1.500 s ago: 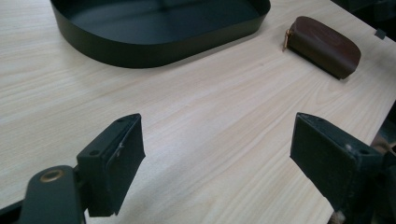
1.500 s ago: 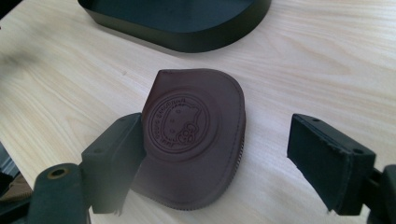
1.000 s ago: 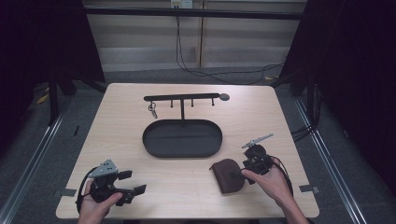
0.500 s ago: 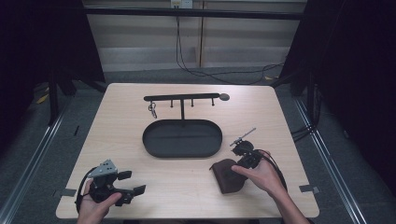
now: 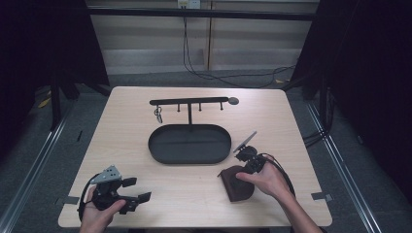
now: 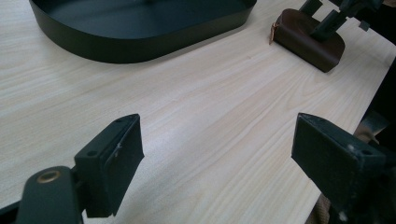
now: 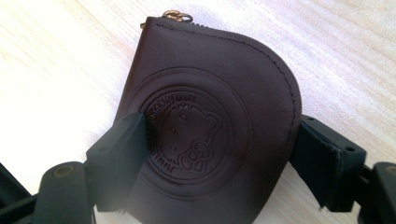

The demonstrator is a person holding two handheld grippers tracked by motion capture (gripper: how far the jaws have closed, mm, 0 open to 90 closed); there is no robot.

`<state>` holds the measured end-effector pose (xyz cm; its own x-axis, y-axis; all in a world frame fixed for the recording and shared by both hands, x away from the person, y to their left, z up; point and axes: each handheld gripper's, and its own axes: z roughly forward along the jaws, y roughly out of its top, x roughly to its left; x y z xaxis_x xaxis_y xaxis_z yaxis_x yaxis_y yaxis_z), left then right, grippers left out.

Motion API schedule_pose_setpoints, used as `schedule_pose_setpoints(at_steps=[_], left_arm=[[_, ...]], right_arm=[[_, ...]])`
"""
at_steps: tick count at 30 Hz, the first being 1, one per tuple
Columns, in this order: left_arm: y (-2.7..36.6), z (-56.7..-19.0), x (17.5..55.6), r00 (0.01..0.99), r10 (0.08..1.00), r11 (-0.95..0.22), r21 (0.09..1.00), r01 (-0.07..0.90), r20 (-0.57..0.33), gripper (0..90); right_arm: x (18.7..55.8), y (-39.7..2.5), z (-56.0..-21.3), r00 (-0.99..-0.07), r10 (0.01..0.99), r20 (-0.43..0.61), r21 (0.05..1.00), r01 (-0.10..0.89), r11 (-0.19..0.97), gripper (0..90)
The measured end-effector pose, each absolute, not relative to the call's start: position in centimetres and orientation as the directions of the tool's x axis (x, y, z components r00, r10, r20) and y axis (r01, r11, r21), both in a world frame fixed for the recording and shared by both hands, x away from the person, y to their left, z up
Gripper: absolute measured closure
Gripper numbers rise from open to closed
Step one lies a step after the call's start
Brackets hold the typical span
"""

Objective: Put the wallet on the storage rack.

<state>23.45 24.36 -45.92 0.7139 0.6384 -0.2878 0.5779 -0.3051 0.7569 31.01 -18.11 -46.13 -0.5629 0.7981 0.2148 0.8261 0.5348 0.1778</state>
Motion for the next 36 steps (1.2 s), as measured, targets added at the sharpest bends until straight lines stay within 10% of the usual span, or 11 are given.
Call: schedule_pose_setpoints(at_steps=[22,36], left_arm=[[24.6,-46.0,23.6,0.709,0.634,-0.300,0.748,0.592,-0.308,16.4],[24.8,-45.9,23.5,0.711,0.632,-0.296,0.751,0.590,-0.309,16.4]], right_arm=[[32.5,-19.1,-46.9,-0.509,0.790,0.341,0.110,0.857,0.504,23.0],[32.7,-20.0,-45.6,-0.480,0.809,0.340,0.148,0.877,0.458,54.7]])
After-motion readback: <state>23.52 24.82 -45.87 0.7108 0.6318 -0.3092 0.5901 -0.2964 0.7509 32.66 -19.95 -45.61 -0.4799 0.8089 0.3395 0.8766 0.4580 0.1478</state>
